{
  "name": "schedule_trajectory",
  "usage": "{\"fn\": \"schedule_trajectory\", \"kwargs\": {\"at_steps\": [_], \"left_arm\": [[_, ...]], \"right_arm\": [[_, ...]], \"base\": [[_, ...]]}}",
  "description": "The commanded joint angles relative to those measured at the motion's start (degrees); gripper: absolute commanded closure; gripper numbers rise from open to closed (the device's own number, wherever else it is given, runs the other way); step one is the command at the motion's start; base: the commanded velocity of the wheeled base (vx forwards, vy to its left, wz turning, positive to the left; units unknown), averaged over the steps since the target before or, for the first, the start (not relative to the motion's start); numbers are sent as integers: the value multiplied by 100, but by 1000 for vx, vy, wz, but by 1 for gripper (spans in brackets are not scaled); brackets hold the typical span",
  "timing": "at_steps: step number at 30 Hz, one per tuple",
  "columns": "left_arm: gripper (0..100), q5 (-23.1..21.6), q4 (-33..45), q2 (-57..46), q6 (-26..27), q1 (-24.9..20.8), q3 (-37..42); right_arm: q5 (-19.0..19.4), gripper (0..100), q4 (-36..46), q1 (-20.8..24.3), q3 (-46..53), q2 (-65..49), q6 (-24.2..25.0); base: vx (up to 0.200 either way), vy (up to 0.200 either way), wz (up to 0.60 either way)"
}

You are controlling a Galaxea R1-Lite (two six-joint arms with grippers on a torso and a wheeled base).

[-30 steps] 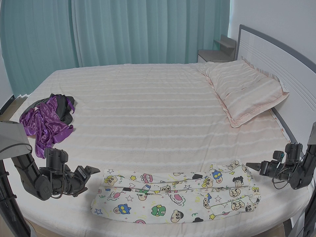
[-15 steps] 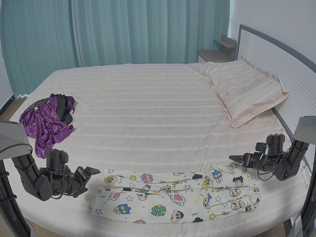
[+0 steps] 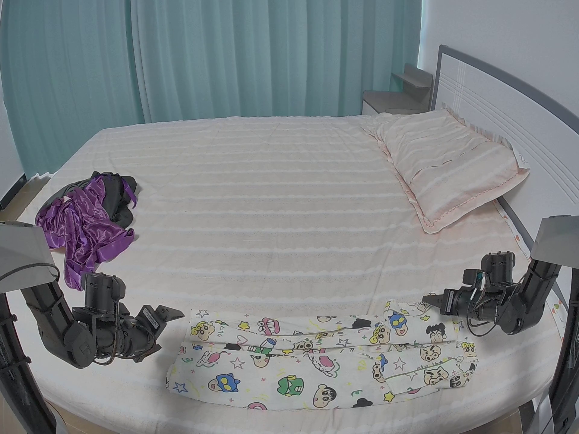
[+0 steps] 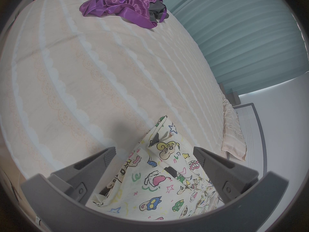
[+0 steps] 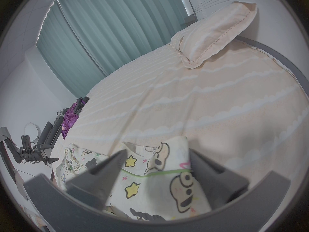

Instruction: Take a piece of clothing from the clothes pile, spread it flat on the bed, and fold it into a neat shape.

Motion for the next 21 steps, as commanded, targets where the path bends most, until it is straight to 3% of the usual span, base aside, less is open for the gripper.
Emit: {"fn": "schedule_trajectory", "kwargs": {"at_steps": [1, 17, 18, 21], "left_arm": [[0, -2, -1, 14, -2, 1, -1], [0, 7, -1, 14, -2, 1, -1], [0, 7, -1, 14, 7, 1, -1], [0, 7, -1, 22, 7, 1, -1]], "right_arm": [[4, 100, -11, -36, 111, -20, 4], [-31, 100, -108, -308, 752, -529, -14], [-31, 0, -108, -308, 752, -521, -14], [-31, 0, -108, -299, 726, -468, 4]], "base": [[0, 0, 0], [0, 0, 0], [0, 0, 0], [0, 0, 0]]}}
